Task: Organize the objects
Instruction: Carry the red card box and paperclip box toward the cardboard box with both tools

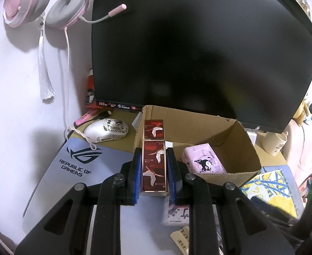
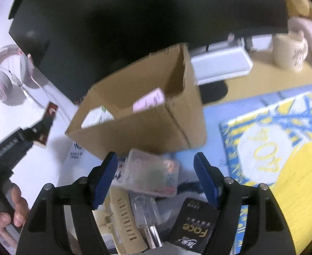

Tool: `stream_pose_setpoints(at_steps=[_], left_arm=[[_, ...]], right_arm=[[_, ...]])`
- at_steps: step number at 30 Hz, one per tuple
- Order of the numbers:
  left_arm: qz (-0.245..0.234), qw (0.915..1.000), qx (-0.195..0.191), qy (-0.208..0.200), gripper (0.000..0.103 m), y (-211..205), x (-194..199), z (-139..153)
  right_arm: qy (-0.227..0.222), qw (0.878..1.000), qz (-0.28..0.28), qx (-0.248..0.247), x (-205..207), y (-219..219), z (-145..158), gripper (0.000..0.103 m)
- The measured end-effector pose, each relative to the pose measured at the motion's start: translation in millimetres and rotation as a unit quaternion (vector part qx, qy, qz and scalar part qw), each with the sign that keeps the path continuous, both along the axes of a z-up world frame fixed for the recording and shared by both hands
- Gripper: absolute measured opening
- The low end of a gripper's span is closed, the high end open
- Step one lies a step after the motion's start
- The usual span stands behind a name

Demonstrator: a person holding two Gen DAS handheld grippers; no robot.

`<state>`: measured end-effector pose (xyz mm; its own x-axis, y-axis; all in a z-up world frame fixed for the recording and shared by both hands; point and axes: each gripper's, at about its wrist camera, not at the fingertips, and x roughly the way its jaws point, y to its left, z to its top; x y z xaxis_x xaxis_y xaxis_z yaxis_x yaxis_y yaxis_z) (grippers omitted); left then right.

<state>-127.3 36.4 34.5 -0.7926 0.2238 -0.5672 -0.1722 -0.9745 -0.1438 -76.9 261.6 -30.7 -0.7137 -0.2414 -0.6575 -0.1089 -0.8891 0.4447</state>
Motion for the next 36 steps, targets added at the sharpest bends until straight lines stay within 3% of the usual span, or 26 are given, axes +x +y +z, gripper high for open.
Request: stream_pose_setpoints(at_steps=[8,10,16,19,28,36], left_arm=[[-0.002,1.0,-0.002,0.0,0.02,0.4,1.0,1.1],[-0.002,1.0,-0.001,-0.002,0.02,0.0,0.0,0.6],[-0.004,1.0,0.003,-0.007,0.02,-0.9,-1.8,-2.0],[-0.004,0.9999,0.005,-0.009,0.02,-1.6,-2.1,-2.7],[-0.023,0.9993,0.03,-0.008,0.02,-3.8,-1.5,1.6],[-0.027,0.9995,0.008,0.013,0.02,10.8,-3.0,13.1]], right_arm=[[-0.048,0.998,0.01,-0.035,-17.2,-11.8,-23.3,0.08],[-0.057,0.997,0.005,-0.044,-21.4,-12.4,-28.3,0.086],[-0.067,0.996,-0.001,-0.064,-27.0,-14.4,-40.2,0.084],[-0.063,0.998,-0.006,-0.029,-23.9,-20.4,-39.9,0.077],[-0.023,1.0,-0.016,0.014,-5.2,-23.6,-19.2,0.077],[0.037,0.999,-0.021,0.003,14.7,-12.3,14.9,0.077]])
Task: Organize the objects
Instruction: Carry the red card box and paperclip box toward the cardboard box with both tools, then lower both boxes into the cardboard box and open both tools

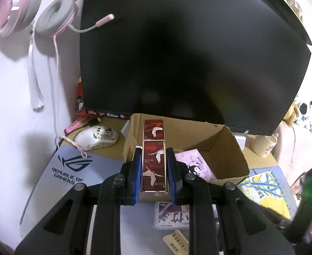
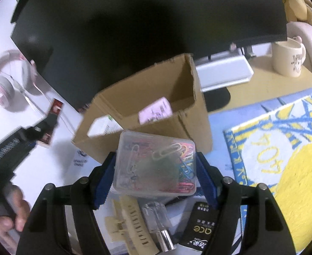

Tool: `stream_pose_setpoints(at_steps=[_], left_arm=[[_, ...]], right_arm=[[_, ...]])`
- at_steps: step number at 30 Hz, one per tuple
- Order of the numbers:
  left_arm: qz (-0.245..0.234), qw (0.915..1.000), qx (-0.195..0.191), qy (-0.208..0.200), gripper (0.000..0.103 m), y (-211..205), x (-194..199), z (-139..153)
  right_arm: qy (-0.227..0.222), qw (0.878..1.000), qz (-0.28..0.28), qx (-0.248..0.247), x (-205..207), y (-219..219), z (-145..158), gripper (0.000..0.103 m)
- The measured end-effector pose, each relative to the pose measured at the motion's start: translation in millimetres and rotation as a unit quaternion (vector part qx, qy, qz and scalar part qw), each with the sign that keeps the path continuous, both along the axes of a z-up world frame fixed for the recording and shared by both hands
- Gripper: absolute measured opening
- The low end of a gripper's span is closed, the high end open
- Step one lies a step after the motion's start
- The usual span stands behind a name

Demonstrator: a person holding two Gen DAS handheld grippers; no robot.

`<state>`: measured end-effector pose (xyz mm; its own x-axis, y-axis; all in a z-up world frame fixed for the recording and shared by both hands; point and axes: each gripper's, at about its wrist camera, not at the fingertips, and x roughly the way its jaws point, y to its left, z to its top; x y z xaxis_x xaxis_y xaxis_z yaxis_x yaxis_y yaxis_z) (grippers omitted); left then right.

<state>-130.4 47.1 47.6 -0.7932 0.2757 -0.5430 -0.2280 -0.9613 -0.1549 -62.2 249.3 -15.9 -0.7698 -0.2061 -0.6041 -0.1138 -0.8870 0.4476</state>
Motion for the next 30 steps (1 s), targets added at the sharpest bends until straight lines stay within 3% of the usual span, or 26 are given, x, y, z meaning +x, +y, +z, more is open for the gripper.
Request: stream_pose_setpoints(at_steps=[8,12,16,22,26,30], left_arm=[[-0.007,0.9997,-0.013,0.017,0.02,13.8,-4.1,5.7],[-0.032,0.9994,-0.003,0.014,0.02,16.9,-5.2,3.1],[-0.015,0.999,-0.024,0.033,0.02,19.5,-0.9,1.0],[-0.011,0.9992,-0.012,0.036,0.02,15.7,-10.4,2.3],[-0.018,0.9989,-0.01,0.042,0.02,17.4,-16.2,1.6],[-0.008,0.9973,-0.037,0.062,0.02,23.8,-18.9,-3.1]], right_arm=[[0.023,1.0,0.011,-0.006,-15.2,8.1,18.4,0.077],[0.031,0.999,0.021,0.002,-16.1,8.2,22.3,0.077],[0.039,0.999,0.027,0.007,-16.6,6.0,26.8,0.077],[0.045,0.998,0.033,0.01,-22.5,4.9,29.2,0.077],[0.084,0.996,0.03,0.008,-24.8,10.4,39.3,0.077],[0.103,0.994,0.01,0.028,-33.9,14.8,49.4,0.077]])
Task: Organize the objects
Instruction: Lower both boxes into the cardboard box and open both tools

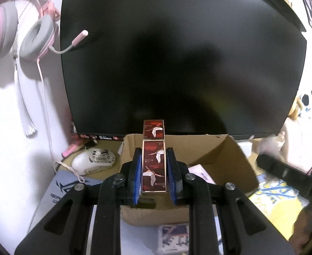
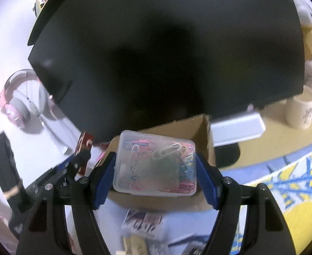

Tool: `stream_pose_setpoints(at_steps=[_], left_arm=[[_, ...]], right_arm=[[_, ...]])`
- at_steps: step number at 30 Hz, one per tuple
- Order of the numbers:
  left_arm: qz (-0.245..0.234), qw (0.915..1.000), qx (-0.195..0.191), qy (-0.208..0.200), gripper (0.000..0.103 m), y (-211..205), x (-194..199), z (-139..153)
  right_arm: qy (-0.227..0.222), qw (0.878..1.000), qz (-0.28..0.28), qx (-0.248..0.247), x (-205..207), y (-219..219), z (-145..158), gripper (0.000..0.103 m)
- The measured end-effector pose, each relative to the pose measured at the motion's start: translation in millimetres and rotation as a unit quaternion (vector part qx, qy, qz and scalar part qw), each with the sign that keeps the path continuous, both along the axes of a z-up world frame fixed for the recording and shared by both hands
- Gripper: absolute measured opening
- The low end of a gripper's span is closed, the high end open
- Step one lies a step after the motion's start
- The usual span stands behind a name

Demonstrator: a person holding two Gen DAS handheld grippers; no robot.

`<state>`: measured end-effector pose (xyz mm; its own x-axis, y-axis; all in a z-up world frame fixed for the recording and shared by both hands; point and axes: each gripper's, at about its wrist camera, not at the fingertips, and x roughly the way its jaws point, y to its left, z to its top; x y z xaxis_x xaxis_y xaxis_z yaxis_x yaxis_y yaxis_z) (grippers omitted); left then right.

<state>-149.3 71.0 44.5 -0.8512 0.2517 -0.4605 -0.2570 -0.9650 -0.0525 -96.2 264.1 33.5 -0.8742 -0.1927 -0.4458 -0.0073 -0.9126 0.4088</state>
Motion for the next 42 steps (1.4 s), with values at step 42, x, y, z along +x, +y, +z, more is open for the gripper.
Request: stream_pose_setpoints(at_steps=[42], left_arm=[[-0.009,0.9992,-0.028,-0.027,0.035,6.1,-24.0,-41.6]], right_arm=[[-0.024,0.997,-0.031,0.074,-54.7,-20.9,-40.6,0.078]])
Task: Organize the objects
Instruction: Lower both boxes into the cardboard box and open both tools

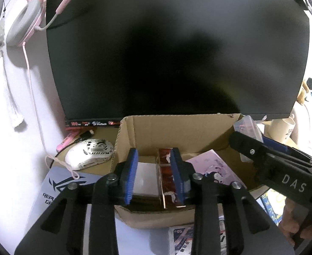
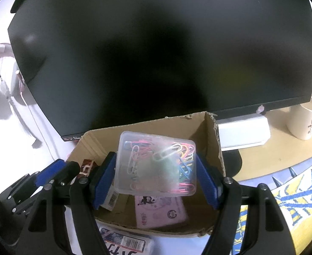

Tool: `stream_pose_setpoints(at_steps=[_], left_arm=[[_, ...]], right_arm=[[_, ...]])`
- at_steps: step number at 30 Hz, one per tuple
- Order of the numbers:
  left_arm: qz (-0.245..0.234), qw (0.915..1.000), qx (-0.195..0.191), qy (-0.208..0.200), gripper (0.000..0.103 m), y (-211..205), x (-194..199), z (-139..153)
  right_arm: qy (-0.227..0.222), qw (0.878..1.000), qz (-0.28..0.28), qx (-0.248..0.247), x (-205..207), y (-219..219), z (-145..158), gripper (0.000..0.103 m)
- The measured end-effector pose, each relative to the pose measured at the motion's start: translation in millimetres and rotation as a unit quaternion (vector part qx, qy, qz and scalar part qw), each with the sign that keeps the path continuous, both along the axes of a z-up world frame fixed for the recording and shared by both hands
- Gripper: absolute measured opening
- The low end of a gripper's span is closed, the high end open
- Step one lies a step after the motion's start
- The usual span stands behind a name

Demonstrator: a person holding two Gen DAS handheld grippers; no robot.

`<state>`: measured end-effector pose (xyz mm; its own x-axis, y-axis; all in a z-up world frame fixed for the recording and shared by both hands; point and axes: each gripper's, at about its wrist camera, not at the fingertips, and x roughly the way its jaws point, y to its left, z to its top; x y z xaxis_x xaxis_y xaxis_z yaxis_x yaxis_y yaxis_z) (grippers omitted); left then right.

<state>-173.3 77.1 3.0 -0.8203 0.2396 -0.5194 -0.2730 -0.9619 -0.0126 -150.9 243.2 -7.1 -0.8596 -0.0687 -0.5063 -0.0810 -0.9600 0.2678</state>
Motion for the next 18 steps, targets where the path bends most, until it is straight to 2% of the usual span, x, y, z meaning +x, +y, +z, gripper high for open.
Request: stream_pose_setpoints(at_steps=[1,2,4,7,10,11,12,13,18], left_arm=[[0.003,1.0,0.0,-0.003,0.046,-0.7,-0.7,-0.1],[0.005,1.0,-0.002,-0.004,0.066,-1.2,-1.2,-0.2],[0.014,0.9998,-0.01,0.008,0.08,-1.4,0.1,0.4],[0.036,0.9988,-0.025,0.024,0.084,-1.8,4.5,4.4],[0.034,0.9991,-0.008,0.023,0.099,-7.0,7.0,8.8],[0.036,0.9991,-0.003,0.023,0.101,-9.1,7.8,10.2],[0.038,0.999,-0.001,0.022,0.101,-10.5,8.4,11.5],[0.04,0.999,-0.002,0.02,0.102,-11.6,8.8,12.6],[0.056,0.9982,-0.015,0.014,0.103,-20.1,11.6,15.0]], right_arm=[[-0.002,1.0,0.0,0.002,-0.3,0.3,0.0,0.078],[-0.005,1.0,0.001,0.003,-0.3,0.1,0.2,0.078],[-0.007,1.0,0.001,0.005,-0.1,1.1,0.3,0.078],[-0.002,1.0,-0.002,0.001,2.2,4.7,1.6,0.079],[0.0,1.0,-0.004,-0.005,4.8,8.3,5.0,0.08],[0.0,1.0,-0.004,-0.009,5.9,10.3,6.2,0.082],[0.002,1.0,-0.005,-0.013,7.3,11.3,7.1,0.092],[0.005,1.0,-0.004,-0.016,8.6,12.0,8.2,0.095],[0.003,1.0,-0.009,-0.017,9.0,13.2,14.3,0.099]])
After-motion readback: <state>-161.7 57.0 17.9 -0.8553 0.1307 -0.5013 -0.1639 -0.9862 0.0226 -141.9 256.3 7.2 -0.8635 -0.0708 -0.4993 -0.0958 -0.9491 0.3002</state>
